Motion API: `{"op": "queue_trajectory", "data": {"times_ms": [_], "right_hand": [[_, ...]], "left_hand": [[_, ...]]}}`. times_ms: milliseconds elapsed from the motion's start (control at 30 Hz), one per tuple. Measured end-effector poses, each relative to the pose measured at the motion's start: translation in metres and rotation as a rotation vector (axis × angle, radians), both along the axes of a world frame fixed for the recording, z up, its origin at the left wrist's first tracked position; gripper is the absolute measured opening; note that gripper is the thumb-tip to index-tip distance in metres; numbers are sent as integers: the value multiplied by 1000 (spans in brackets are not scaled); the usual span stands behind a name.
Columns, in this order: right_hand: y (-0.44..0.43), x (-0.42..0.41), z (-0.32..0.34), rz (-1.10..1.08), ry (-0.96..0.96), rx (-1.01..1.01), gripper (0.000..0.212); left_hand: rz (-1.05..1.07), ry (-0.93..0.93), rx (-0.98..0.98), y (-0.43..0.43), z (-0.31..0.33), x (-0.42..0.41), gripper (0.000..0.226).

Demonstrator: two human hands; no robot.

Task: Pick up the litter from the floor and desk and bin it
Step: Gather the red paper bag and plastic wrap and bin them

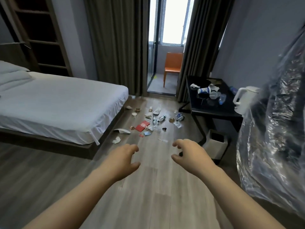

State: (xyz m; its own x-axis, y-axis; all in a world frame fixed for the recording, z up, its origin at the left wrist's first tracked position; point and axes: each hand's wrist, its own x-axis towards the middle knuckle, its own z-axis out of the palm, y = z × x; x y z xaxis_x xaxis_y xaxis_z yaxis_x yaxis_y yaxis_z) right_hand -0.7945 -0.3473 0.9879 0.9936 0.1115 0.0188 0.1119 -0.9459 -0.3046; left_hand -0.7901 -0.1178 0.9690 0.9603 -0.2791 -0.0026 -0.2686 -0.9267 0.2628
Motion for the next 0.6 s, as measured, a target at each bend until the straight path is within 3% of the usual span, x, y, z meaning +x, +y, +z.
{"op": "queue_trajectory", "data": {"times_ms": [600], "right_hand": [[-18,331,-44,-71,169,18,44]], "left_hand": [[-51,147,17,-14,-31,346,48]]}}
